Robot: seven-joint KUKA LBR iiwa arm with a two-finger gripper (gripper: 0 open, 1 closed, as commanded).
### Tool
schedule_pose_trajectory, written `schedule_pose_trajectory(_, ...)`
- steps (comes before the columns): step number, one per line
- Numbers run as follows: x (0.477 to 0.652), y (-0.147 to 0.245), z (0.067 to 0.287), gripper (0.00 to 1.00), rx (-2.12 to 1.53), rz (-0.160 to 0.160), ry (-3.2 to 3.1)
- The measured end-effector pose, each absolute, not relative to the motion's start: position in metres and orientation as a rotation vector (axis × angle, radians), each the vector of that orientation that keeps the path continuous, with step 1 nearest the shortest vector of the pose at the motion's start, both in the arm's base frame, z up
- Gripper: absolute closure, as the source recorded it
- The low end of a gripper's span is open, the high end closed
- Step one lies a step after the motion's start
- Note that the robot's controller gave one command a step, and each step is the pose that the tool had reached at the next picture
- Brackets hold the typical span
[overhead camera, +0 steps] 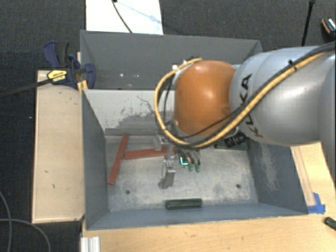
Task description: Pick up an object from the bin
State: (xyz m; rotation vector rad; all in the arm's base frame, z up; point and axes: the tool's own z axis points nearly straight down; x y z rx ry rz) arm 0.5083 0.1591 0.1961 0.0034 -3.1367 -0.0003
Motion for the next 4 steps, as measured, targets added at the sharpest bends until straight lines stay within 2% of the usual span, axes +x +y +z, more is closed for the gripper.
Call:
schedule_pose_trajectory(1, 0.572, 0.136, 0.099, 0.0, -0.034, 0.001, -3.142)
schedule_pose_trajectory(2, 0.586, 0.122, 0.07, 0.0, 0.312, 0.0, -3.125)
schedule_pose_trajectory(3, 0.586, 0.123, 0.071, 1.0, 0.301, -0.002, -3.128)
schedule_pose_trajectory(4, 0.559, 0.154, 0.2, 1.0, 0.354, -0.004, -3.132)
